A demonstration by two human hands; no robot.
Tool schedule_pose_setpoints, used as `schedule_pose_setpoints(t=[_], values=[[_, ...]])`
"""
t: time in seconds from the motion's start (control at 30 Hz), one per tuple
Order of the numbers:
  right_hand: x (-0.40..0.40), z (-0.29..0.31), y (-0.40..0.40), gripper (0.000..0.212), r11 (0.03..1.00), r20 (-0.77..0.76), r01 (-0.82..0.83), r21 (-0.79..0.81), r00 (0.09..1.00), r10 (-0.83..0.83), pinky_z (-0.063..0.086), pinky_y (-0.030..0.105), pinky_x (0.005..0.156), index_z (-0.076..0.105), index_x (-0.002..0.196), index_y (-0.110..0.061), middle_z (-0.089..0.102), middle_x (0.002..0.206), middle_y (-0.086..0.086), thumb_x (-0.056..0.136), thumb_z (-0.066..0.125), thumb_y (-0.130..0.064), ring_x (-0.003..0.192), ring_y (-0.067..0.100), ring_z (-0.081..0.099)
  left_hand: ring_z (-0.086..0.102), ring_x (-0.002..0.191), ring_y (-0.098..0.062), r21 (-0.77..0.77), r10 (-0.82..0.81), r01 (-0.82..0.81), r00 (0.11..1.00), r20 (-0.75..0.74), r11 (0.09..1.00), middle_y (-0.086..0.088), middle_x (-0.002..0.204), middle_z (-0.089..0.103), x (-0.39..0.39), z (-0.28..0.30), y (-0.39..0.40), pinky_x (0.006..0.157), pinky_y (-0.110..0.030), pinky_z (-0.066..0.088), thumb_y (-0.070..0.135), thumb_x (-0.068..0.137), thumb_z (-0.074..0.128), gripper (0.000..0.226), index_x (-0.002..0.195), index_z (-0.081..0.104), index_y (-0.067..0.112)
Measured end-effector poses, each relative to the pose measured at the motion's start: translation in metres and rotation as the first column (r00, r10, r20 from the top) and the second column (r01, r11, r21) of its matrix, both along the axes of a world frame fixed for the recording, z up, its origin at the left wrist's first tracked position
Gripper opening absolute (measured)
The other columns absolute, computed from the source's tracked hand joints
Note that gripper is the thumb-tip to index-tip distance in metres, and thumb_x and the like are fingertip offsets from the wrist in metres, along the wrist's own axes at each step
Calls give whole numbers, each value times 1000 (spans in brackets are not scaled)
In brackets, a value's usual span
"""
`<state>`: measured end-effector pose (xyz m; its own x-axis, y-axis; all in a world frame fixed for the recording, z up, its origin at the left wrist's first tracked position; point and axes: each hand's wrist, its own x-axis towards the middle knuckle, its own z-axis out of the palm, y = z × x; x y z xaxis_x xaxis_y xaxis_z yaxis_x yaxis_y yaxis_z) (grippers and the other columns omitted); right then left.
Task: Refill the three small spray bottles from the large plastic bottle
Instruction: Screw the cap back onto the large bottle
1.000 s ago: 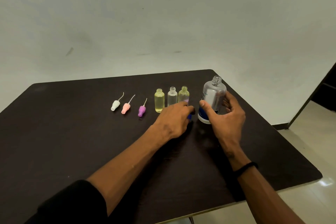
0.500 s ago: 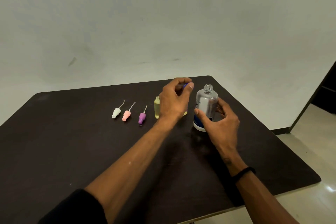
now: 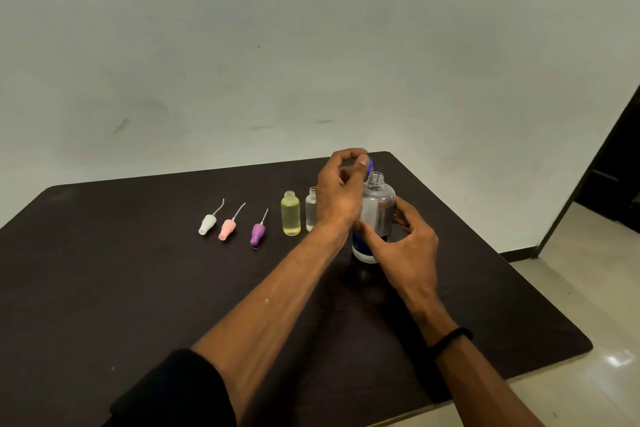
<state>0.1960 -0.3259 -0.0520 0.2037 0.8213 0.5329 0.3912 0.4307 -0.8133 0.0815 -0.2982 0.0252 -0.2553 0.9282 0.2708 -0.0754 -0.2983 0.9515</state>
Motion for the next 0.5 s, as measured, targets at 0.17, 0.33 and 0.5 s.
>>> schedule_pose_setpoints(t=[0.17, 0.33, 0.5], values=[[1, 0, 1, 79, 1000, 2, -2, -11, 1000, 2, 44, -3, 81, 60, 142, -22, 62, 122, -18, 73, 94, -41, 106, -14, 57, 73, 77, -3, -29, -18, 20, 998, 55, 999, 6, 88, 76, -1, -4, -1, 70, -21, 59, 25, 100, 69, 14, 113, 66, 19], [1, 0, 1, 79, 1000, 19, -4, -16, 1000, 4, 45, -2, 81, 60, 142, -22, 63, 121, -18, 74, 94, -43, 106, -13, 58, 76, 84, -12, -43, -40, 48, 987, 157, 998, -6, 99, 79, -1, -3, 0, 70, -24, 62, 22, 99, 71, 19, 115, 66, 13], [1, 1, 1, 77, 1000, 21, -10, -2, 1000, 10, 47, 0, 83, 62, 140, -23, 65, 120, -18, 73, 93, -45, 107, -9, 62, 78, 98, -20, -18, -80, 82, 990, 113, 996, -11, 107, 79, -1, -5, -1, 87, -33, 64, 22, 99, 71, 22, 117, 65, 11]])
